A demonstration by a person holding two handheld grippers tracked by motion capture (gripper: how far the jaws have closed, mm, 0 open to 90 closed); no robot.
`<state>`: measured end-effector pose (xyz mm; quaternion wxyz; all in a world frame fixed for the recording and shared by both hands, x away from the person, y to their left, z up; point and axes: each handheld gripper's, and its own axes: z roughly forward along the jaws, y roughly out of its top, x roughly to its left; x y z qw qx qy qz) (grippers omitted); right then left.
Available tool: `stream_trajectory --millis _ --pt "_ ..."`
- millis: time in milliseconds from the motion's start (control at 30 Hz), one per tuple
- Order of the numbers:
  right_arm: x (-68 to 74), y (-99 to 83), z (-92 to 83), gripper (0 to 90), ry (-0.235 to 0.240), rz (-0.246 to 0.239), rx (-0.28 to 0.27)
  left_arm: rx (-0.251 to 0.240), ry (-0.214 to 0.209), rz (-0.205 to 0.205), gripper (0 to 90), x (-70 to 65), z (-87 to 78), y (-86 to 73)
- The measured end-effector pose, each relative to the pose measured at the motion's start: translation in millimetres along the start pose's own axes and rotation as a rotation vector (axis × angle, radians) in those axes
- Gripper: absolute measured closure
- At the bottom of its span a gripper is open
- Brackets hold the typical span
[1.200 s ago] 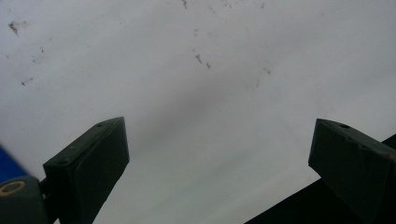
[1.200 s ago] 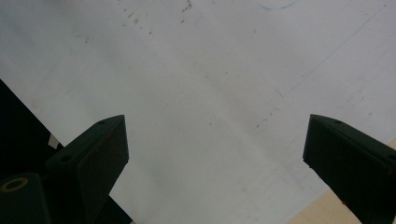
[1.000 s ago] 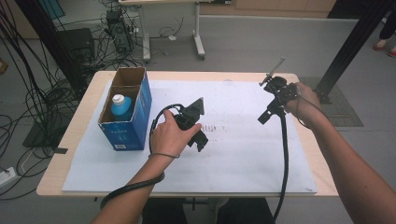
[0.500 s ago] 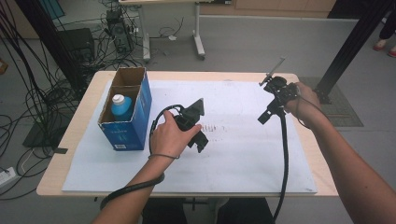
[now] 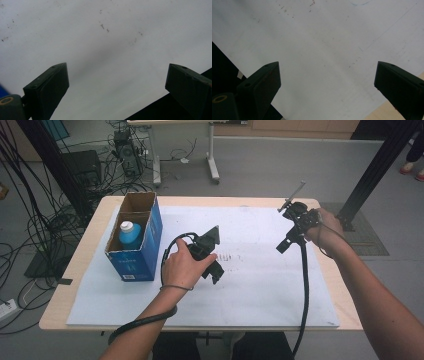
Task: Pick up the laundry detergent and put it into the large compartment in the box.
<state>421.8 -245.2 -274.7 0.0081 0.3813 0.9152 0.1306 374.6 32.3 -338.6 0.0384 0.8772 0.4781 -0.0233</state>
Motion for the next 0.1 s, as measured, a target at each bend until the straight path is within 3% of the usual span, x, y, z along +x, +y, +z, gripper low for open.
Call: stream_trajectory --millis 100 --pt "-0.2 -0.4 -1.0 6.3 -0.003 -0.003 -0.001 -0.004 -0.002 0.001 5.4 0.0 -1.2 0.0"
